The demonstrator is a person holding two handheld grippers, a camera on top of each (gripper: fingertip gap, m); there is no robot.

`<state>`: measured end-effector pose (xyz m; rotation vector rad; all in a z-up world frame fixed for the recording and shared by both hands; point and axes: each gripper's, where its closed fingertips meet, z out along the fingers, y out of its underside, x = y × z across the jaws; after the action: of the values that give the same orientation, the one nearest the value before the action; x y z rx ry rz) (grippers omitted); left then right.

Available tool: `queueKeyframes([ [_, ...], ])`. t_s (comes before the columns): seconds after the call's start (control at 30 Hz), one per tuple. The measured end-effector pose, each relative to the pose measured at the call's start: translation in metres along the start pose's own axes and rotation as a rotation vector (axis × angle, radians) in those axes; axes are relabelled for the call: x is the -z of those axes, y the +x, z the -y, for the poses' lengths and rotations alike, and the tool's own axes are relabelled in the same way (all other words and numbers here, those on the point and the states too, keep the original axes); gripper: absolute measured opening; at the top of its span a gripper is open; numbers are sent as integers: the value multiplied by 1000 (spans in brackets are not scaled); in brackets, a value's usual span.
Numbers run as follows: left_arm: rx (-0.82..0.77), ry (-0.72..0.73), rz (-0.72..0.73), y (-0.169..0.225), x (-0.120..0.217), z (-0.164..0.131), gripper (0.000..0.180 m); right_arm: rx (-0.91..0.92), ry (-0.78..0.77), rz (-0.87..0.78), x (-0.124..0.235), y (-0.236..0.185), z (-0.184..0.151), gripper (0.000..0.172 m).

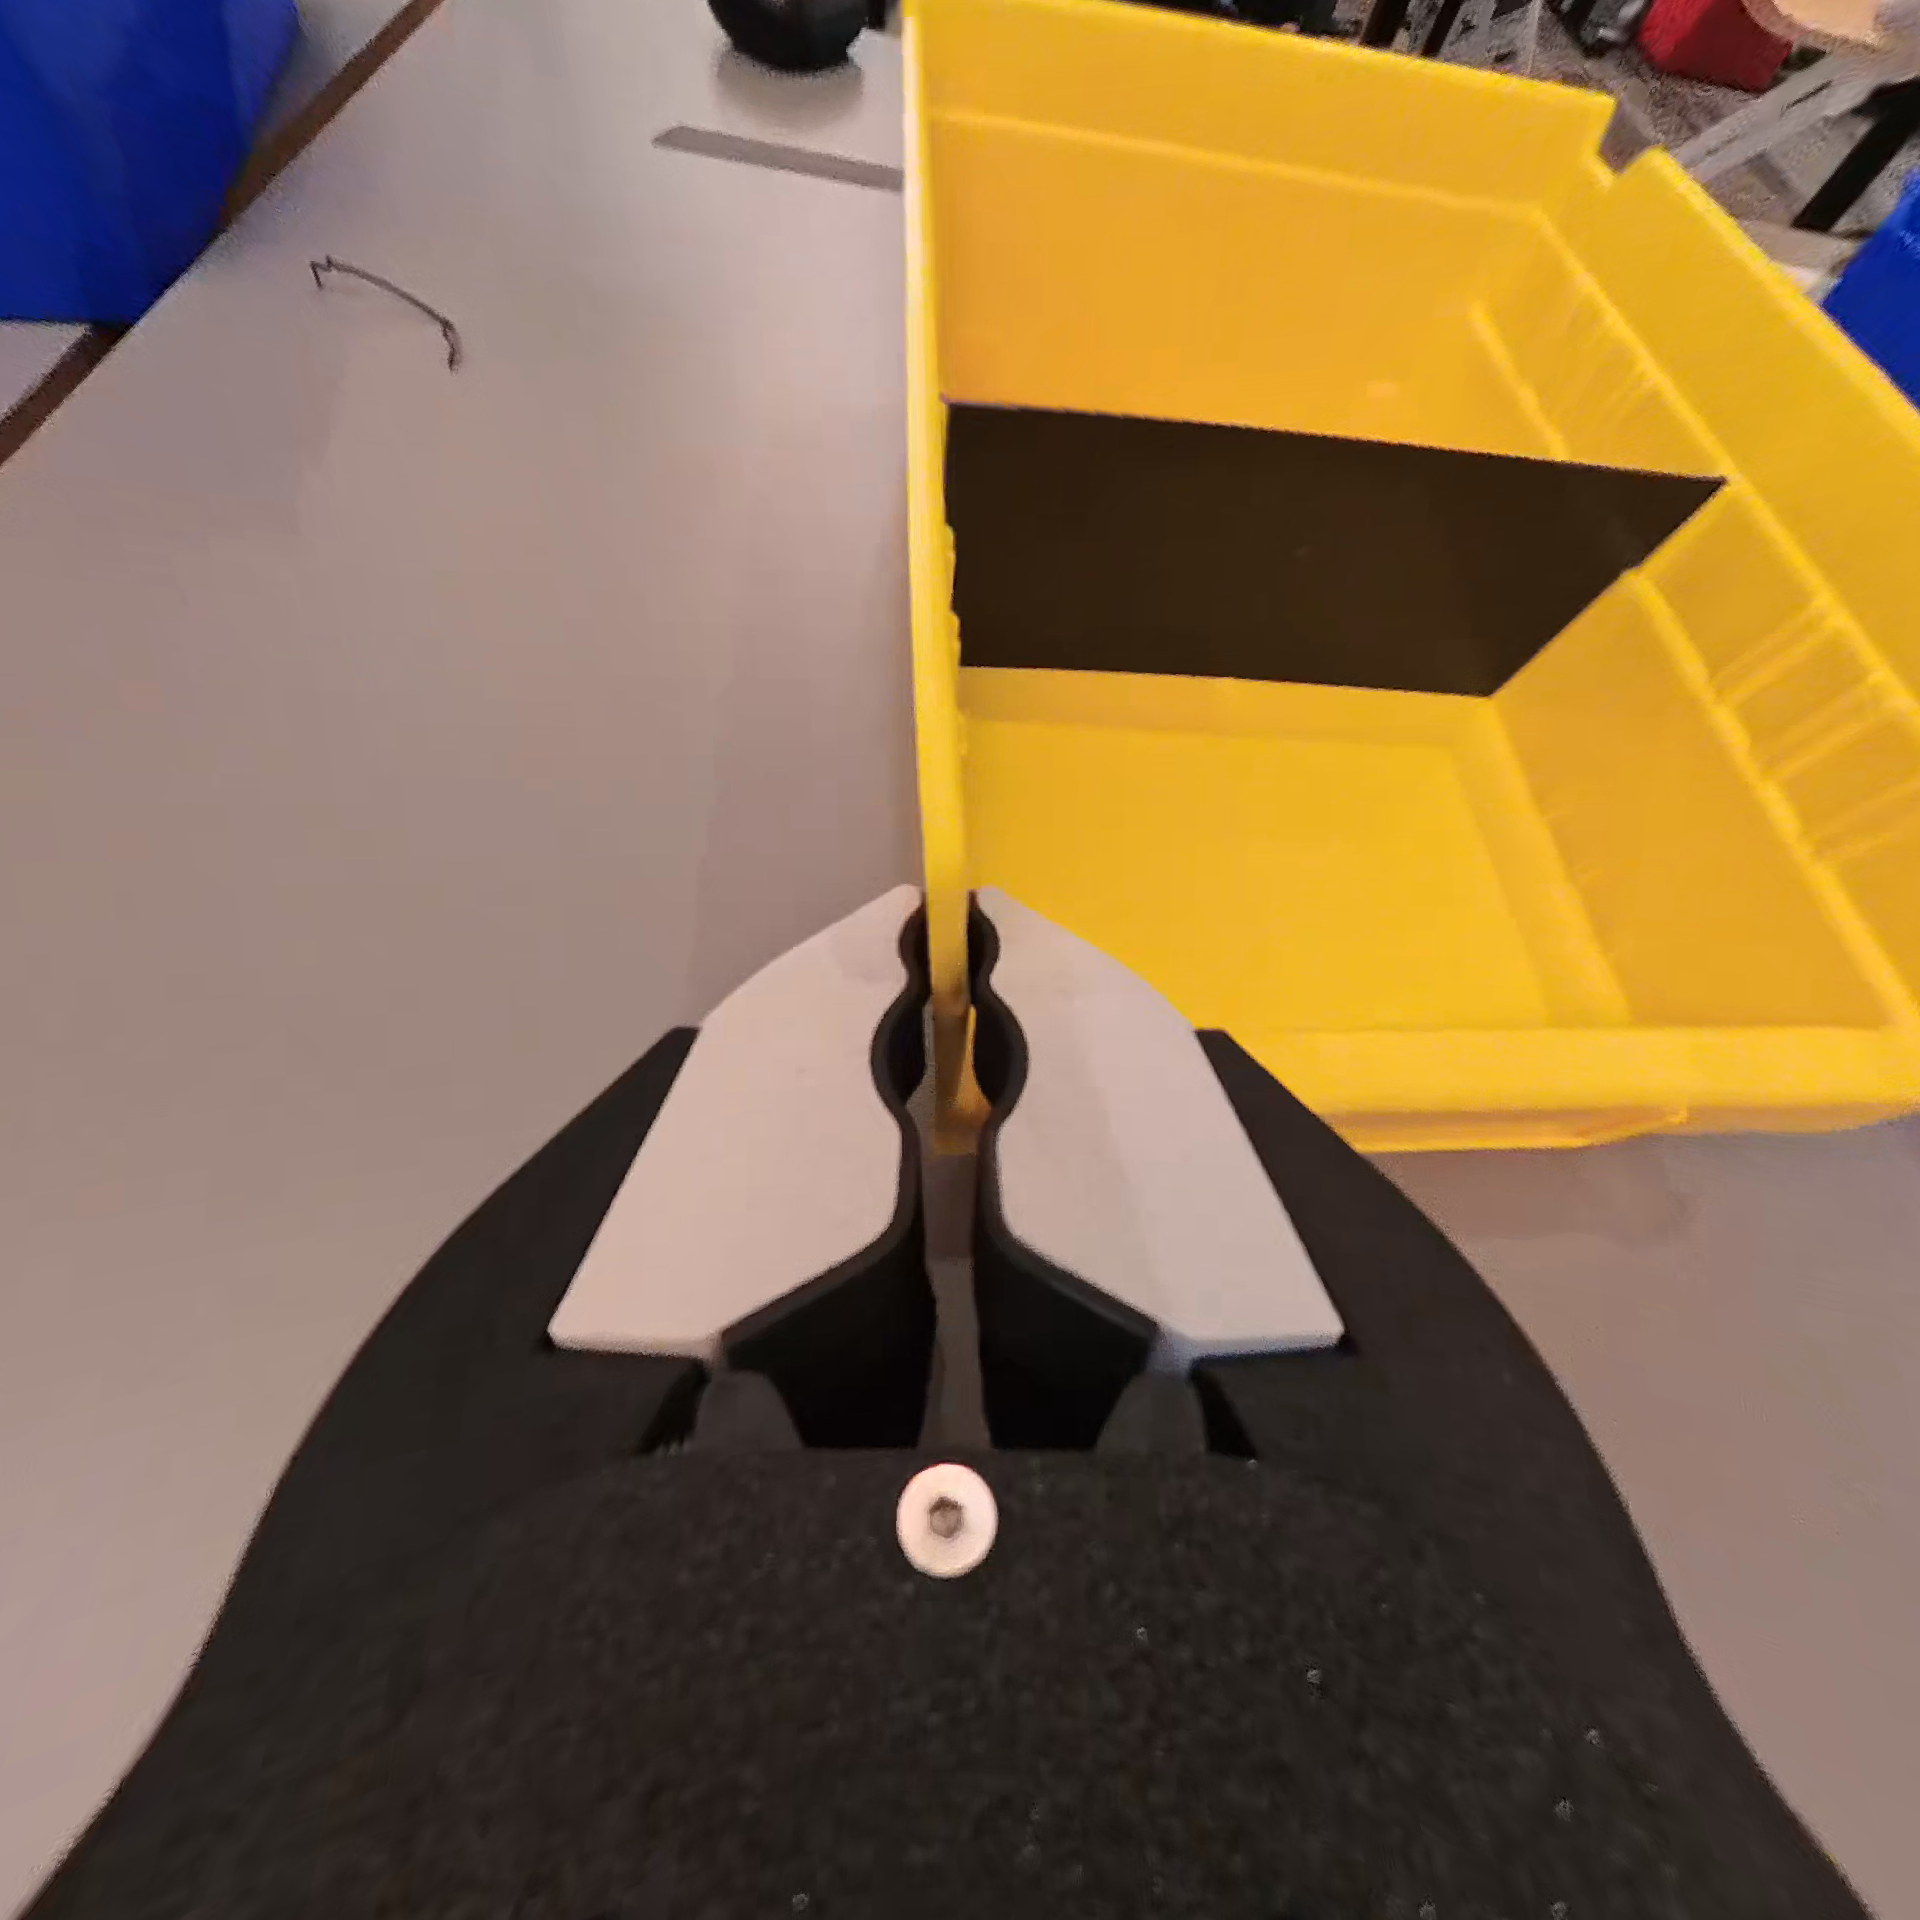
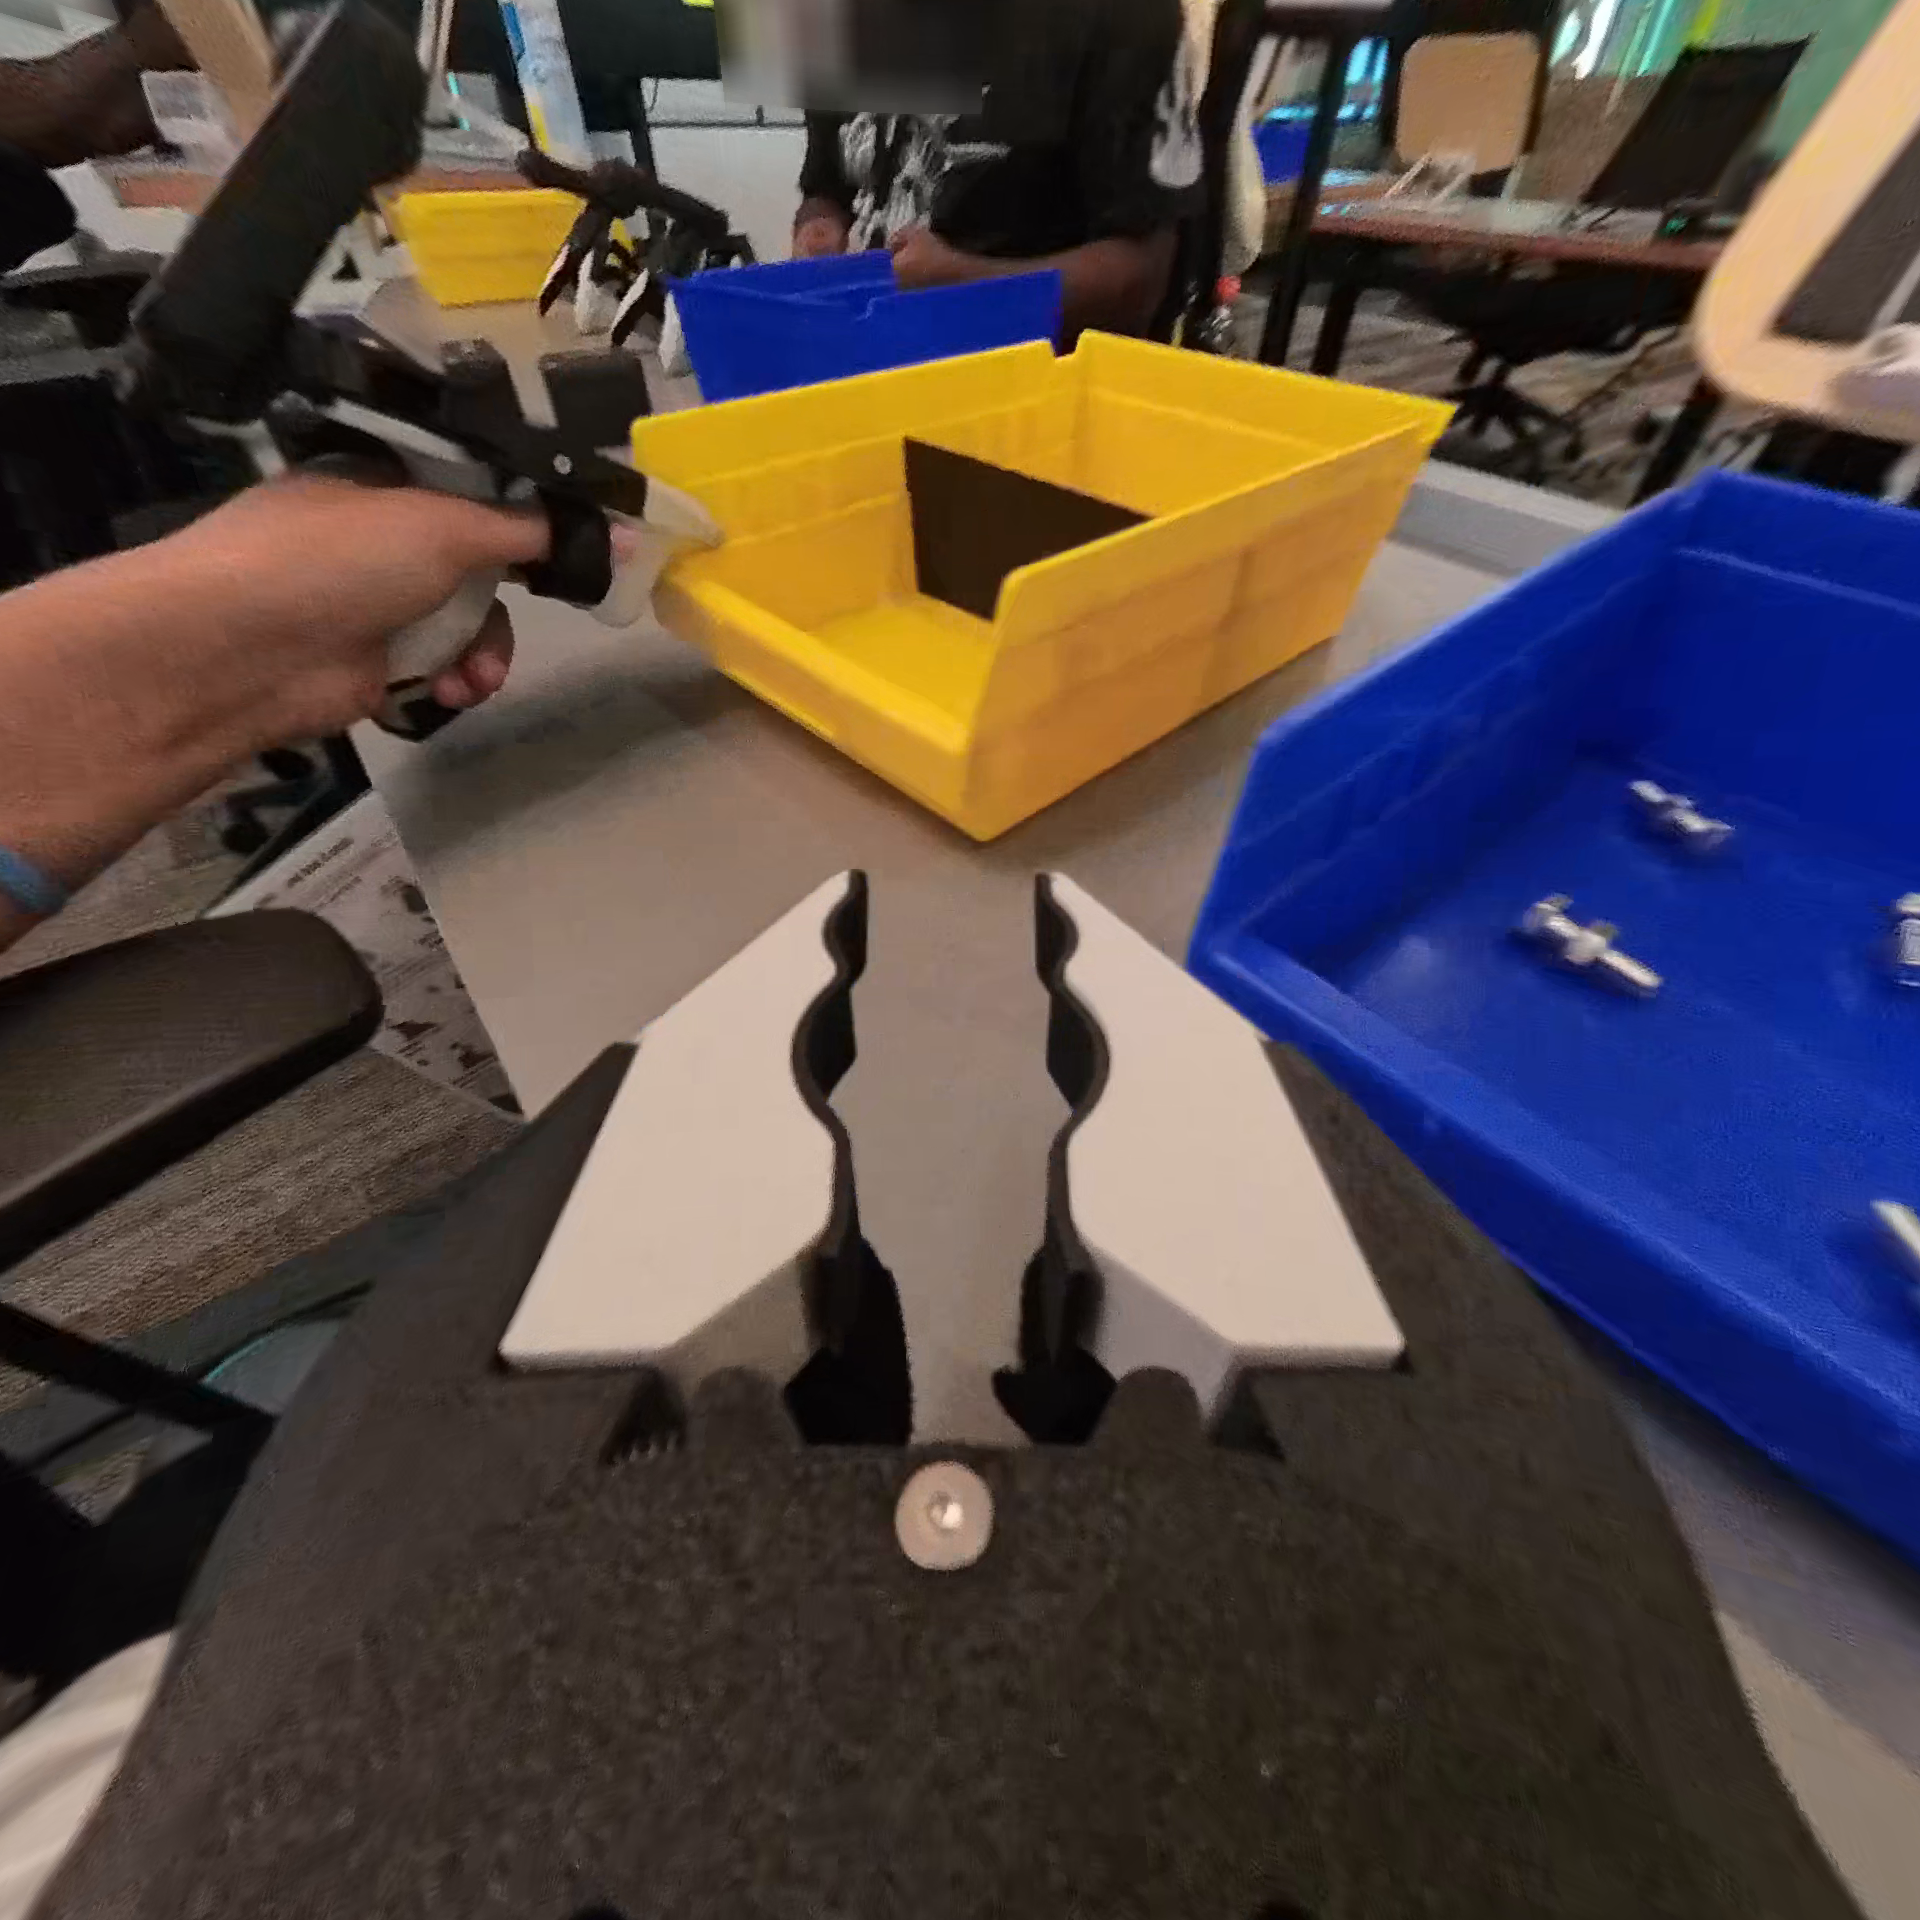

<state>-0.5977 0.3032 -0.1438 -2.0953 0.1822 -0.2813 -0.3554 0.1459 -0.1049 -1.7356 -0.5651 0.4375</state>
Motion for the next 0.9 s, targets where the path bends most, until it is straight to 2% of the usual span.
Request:
queueKeyframes([
  [0.07,58,-20,1,10,12,-9,4,2,-54,0,-35,-10,-4,37],
  [0.17,84,-28,54,14,25,-18,4,6,-111,-149,-75,6,-6,40],
  [0.23,46,-46,94,15,33,-23,3,6,-115,-245,-89,15,-5,40],
  [0.3,32,-48,98,18,40,-27,3,-4,-121,-248,-100,10,-5,40],
  [0.37,9,-39,96,20,46,-31,3,-10,-137,-286,-109,10,-6,29],
  [0.47,-71,-30,138,15,52,-32,3,22,-171,-381,-117,20,-6,8],
  [0.53,-88,6,165,11,53,-28,2,58,-193,-382,-122,19,-5,7],
  [0.7,-63,122,200,9,70,-9,2,18,-185,-340,-117,10,10,8],
  [0.9,-71,291,238,38,98,31,2,123,-47,-391,-86,26,61,7],
])
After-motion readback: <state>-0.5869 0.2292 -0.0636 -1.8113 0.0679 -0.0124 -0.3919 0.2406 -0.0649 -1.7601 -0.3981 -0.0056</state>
